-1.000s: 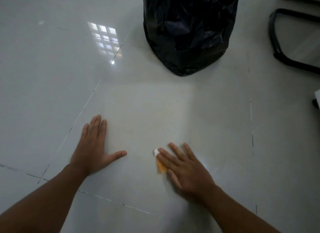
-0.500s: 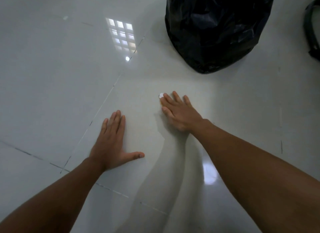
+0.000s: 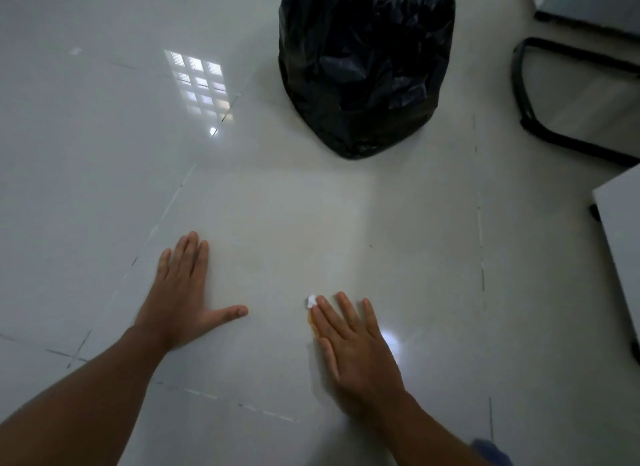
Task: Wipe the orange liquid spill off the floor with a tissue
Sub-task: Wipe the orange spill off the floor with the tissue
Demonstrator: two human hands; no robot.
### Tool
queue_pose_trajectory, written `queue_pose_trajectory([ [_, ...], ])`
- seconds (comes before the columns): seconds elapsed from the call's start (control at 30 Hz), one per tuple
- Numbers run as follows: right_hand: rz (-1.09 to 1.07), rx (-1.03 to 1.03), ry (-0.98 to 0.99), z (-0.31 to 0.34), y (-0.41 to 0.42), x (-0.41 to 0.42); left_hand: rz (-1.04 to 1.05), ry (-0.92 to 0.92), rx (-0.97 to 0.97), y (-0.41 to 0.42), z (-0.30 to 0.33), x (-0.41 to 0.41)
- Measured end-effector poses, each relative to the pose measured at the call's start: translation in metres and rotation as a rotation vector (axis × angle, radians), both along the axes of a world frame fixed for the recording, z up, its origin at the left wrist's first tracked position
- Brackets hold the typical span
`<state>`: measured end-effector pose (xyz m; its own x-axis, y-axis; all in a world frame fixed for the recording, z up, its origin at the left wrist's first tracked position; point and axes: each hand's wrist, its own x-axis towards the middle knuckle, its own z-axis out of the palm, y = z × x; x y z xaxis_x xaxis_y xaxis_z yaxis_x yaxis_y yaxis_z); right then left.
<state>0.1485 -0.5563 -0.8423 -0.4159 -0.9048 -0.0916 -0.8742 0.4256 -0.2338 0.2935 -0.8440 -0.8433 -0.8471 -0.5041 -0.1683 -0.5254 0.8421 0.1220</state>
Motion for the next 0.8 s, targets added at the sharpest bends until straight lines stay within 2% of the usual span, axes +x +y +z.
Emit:
queue_pose_trajectory([
  [0.07, -0.112, 0.004, 0.05, -0.002, 0.011, -0.007, -0.002, -0.006, -0.003, -0.001, -0.001, 0.0],
  [0.17, -0.422, 0.008, 0.076, -0.002, 0.01, -0.025, -0.003, -0.006, -0.013, -0.002, -0.003, 0.0],
  [0.23, -0.602, 0.019, 0.043, 0.0, 0.005, -0.044, -0.002, -0.008, -0.014, -0.002, -0.005, 0.0],
  [0.3, -0.678, 0.039, 0.004, 0.002, -0.008, -0.066, 0.0, -0.001, -0.018, -0.003, -0.006, 0.0],
  [0.4, -0.706, 0.021, -0.045, 0.003, -0.037, -0.093, -0.004, 0.001, -0.019, -0.003, -0.006, 0.0],
  [0.57, -0.387, -0.045, -0.01, 0.003, -0.072, -0.093, -0.006, 0.006, -0.023, -0.003, -0.006, 0.001],
  [0.63, -0.408, -0.214, 0.0, 0.006, -0.071, -0.096, -0.005, 0.006, -0.022, -0.003, -0.006, 0.001],
  [0.73, -0.57, -0.574, -0.137, 0.017, -0.058, -0.11, -0.003, 0.009, -0.037, -0.003, -0.007, 0.001],
  [0.8, -0.578, -0.568, -0.162, 0.022, -0.051, -0.121, -0.005, 0.007, -0.039, -0.003, -0.006, 0.0],
])
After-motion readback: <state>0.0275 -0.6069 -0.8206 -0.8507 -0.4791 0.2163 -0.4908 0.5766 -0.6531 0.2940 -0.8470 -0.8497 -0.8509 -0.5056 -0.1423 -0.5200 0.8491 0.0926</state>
